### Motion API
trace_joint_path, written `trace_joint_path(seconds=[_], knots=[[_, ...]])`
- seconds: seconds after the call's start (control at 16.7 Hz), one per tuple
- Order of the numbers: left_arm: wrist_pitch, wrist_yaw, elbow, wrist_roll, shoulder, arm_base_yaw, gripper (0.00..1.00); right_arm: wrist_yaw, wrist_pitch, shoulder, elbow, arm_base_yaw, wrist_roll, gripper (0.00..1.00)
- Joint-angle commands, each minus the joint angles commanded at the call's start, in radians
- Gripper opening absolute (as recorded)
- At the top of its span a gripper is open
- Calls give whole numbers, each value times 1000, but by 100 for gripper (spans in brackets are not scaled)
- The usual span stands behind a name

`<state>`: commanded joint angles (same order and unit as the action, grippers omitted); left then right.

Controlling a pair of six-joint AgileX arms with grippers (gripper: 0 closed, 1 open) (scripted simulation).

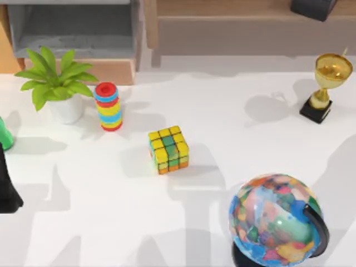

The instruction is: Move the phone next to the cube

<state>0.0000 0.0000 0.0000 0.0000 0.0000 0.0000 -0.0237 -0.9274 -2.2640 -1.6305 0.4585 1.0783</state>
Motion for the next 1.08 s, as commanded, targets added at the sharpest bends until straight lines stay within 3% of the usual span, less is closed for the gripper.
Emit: trace_joint_path(seconds=[0.3,1.08], knots=[[0,0,0,0,0,0,100,0,0,0,0,0,0,2],[0,0,0,0,0,0,100,-4,-63,34,-29,-1,-4,0]])
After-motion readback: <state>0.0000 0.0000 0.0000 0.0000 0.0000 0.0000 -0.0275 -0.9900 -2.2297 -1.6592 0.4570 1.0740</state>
